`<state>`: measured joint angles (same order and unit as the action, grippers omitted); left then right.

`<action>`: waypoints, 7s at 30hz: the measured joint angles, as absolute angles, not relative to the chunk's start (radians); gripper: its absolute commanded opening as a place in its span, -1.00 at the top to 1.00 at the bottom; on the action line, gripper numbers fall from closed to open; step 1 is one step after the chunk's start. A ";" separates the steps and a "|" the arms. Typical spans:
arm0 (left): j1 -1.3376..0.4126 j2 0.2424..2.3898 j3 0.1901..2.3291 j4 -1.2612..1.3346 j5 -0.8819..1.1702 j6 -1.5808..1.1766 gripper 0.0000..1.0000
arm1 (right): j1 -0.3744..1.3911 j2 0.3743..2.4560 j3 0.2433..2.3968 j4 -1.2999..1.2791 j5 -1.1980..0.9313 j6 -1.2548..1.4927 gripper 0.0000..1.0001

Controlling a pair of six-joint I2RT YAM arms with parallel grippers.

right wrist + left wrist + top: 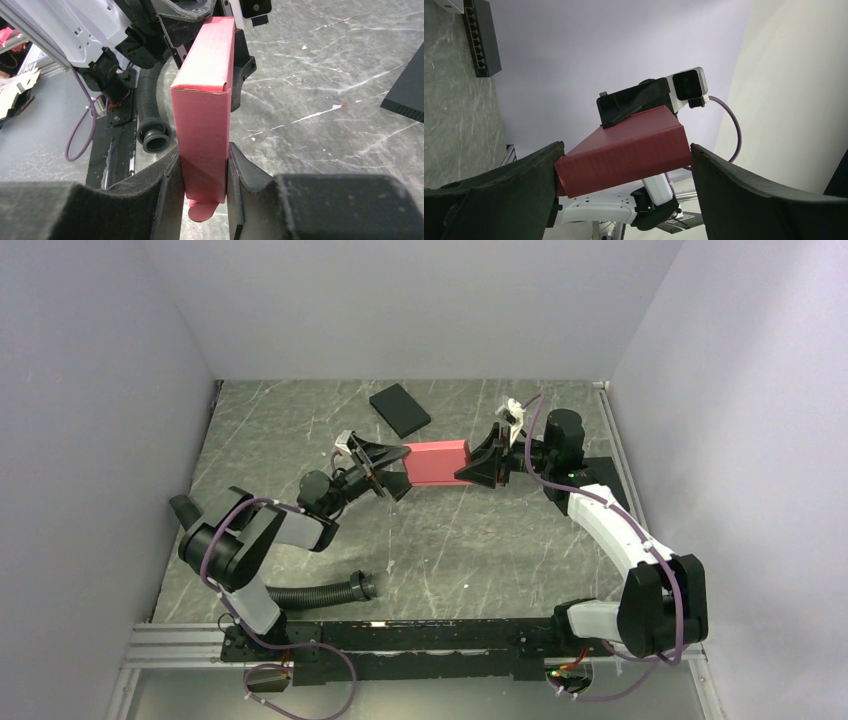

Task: Fold the paper box
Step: Close the paper box.

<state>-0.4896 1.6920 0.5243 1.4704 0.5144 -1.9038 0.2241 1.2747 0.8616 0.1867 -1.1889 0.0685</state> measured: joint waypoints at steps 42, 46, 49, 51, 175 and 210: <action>-0.334 0.669 0.544 0.309 0.466 -0.662 -0.99 | 0.213 1.437 0.823 0.233 -1.267 0.300 0.89; -0.448 0.770 0.594 0.146 0.427 -0.407 -0.99 | 0.213 1.460 0.824 0.186 -1.269 0.296 0.89; -0.624 0.784 0.594 0.057 0.338 -0.216 -0.99 | 0.213 1.471 0.830 0.162 -1.277 0.299 0.89; -0.743 0.797 0.594 0.039 0.265 -0.089 -0.99 | 0.213 1.482 0.838 0.158 -1.285 0.303 0.89; -0.583 1.379 0.360 1.462 0.259 -1.351 0.89 | 0.290 1.114 1.003 -0.304 -0.974 -0.846 -0.08; -0.593 1.405 0.360 1.466 0.231 -1.382 0.90 | 0.313 1.140 1.048 -0.307 -0.993 -0.856 -0.06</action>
